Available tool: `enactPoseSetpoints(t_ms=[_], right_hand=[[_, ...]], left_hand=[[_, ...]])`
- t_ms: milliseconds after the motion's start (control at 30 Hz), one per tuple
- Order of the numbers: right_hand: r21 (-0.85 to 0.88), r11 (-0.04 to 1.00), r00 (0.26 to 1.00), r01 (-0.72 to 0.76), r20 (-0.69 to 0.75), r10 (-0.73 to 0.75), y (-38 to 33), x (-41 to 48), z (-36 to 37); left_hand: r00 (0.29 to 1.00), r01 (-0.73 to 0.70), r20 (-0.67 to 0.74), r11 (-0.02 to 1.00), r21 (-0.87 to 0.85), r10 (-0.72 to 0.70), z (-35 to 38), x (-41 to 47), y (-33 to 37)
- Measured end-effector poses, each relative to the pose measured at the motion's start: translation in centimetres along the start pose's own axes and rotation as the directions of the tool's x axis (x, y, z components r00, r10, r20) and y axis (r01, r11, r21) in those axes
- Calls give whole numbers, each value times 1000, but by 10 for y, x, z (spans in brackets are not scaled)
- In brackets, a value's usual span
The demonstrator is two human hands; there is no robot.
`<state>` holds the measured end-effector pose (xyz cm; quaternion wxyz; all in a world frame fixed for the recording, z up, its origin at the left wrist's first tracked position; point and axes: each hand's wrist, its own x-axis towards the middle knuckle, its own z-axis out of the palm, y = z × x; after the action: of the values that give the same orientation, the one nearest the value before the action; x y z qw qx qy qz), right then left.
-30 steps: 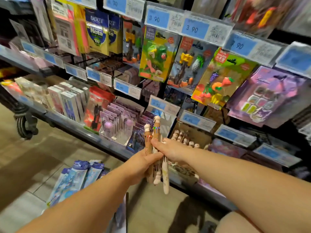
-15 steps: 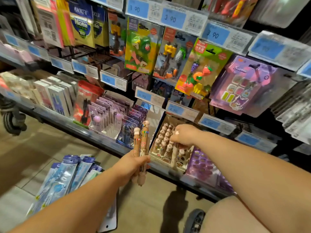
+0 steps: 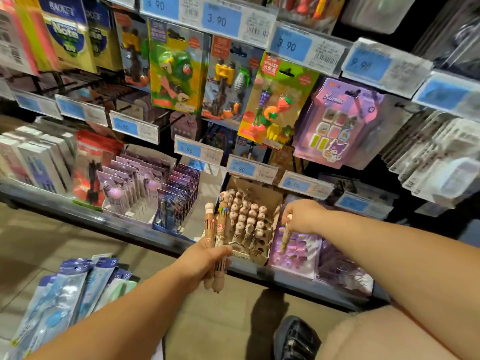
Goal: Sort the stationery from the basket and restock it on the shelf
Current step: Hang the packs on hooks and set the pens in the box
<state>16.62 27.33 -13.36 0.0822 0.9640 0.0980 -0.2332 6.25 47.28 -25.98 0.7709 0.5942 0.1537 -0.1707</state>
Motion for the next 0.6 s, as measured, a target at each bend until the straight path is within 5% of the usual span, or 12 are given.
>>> enactPoseSetpoints(t_ms=[600], right_hand=[[151, 988, 996, 14, -89, -1, 1, 53, 47]], left_hand=[[998, 24, 49, 997, 67, -27, 0, 36, 9]])
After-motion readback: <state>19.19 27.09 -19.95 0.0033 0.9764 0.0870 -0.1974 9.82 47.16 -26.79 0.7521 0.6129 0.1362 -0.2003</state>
